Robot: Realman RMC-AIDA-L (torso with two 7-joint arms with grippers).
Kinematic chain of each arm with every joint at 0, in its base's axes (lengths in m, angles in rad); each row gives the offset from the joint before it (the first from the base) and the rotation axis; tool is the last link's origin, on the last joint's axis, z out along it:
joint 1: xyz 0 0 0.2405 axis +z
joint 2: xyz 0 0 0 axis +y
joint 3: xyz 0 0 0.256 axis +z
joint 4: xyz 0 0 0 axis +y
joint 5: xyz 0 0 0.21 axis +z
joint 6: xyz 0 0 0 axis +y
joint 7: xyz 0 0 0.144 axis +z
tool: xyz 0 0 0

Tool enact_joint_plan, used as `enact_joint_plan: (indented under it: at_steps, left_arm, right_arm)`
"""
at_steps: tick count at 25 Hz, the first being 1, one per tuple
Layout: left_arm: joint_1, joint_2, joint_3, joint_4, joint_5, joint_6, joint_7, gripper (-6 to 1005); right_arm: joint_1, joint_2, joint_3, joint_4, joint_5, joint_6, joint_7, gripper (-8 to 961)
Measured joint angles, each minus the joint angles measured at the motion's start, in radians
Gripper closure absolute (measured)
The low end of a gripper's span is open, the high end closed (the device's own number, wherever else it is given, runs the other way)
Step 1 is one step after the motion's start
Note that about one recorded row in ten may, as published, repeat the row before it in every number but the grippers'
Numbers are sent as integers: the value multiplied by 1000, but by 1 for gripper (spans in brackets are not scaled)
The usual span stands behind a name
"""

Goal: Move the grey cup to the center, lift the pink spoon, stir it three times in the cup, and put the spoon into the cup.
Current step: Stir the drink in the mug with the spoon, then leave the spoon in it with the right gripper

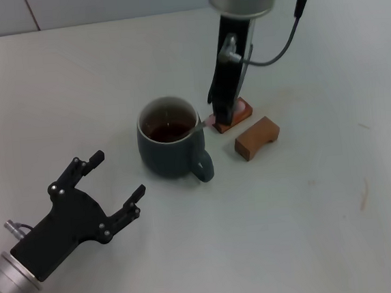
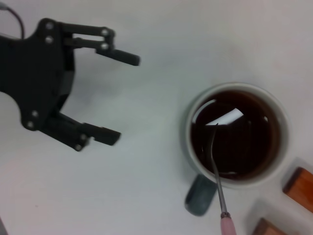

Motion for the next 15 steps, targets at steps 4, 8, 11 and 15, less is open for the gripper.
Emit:
enact_joint_plan:
  at_steps: [4,8,11,15]
  left_arm:
    - [0,0,0,0,0,1,0,152]
    - [0,0,0,0,1,5,0,152]
    - [0,0,0,0,1,5,0,152]
    - [1,0,0,0,1,5,0,152]
  right_arm:
    - [15,11,0,-1,8,13,-3,832]
    - [24,12,-4,1,12,58,-4,832]
    - [25,9,-5,5,8,75,-4,833]
    - [18,2,-5,6,-21,70,3,833]
